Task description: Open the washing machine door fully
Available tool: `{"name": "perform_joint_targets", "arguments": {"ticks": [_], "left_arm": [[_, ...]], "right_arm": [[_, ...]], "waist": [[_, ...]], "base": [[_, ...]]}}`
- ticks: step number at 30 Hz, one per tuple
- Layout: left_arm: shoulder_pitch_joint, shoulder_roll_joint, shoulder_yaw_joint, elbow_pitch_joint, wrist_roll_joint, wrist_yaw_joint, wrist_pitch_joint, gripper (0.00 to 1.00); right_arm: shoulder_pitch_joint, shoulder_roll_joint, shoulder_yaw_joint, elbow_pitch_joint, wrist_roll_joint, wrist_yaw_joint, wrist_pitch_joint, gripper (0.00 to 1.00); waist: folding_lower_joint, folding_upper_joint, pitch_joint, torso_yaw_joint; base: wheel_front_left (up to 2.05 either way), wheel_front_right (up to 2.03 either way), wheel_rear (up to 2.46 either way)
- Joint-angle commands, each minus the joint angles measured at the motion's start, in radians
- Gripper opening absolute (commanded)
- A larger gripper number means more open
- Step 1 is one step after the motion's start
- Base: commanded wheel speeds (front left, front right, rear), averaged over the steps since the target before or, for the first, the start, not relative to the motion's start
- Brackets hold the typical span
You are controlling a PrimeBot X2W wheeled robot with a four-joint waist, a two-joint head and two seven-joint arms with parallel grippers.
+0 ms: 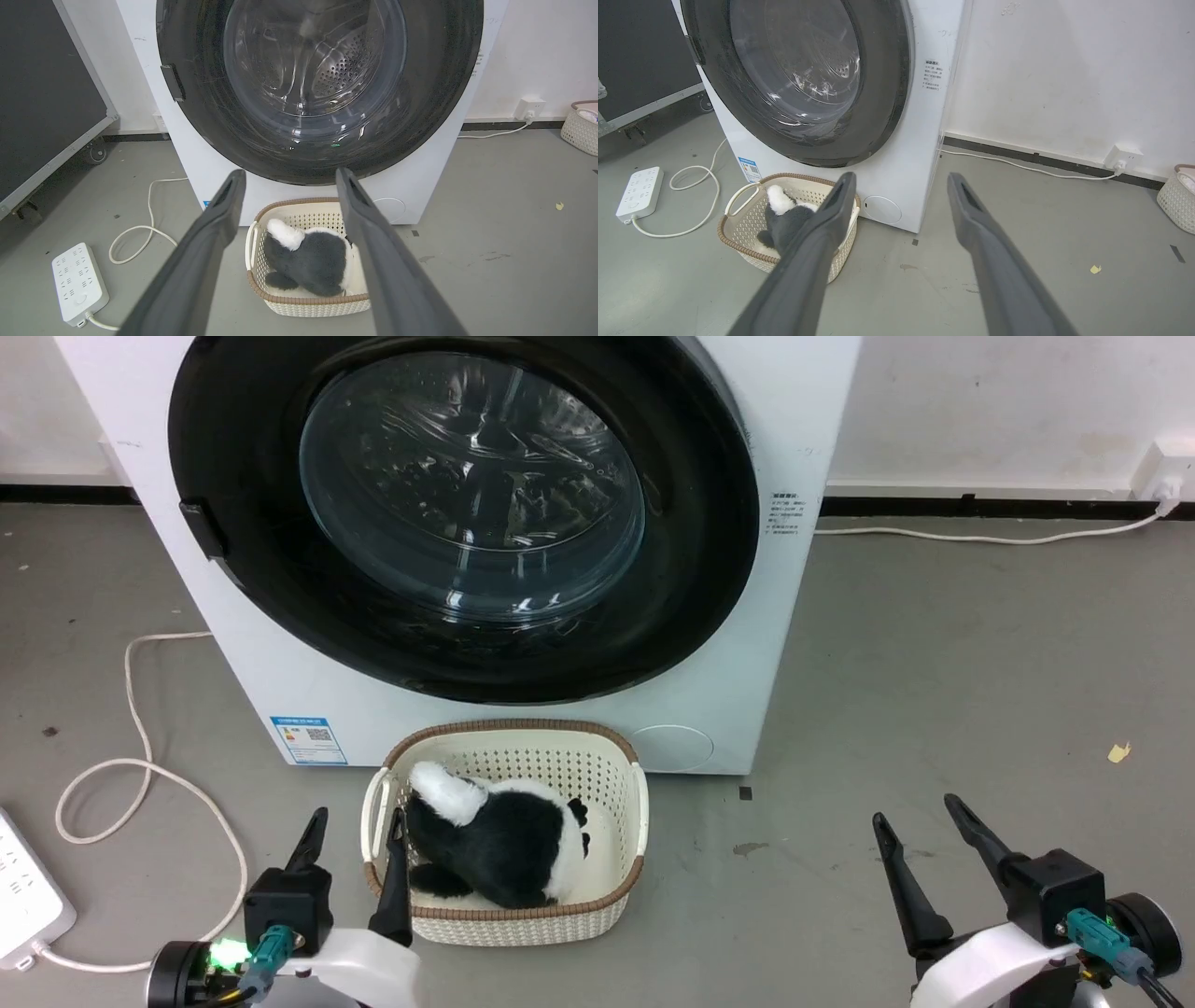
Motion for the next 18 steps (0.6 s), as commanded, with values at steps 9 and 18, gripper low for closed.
{"name": "perform_joint_targets", "arguments": {"ticks": [9,18], "left_arm": [[-0.009,0.0,-0.015,-0.006,-0.007,0.017,-0.026,1.0],[-0.031,0.0,-0.034,-0.015,-0.014,0.033,-0.045,1.0]], "right_arm": [[-0.011,-0.01,0.005,-0.007,0.013,0.0,-0.026,1.0],[-0.051,-0.043,0.003,-0.021,0.044,0.0,-0.045,0.0]], "waist": [[0.0001,-0.0001,0.024,0.009],[0.0001,-0.0001,0.065,0.025]], "base": [[0.0,0.0,0.0],[0.0,0.0,0.0]]}}
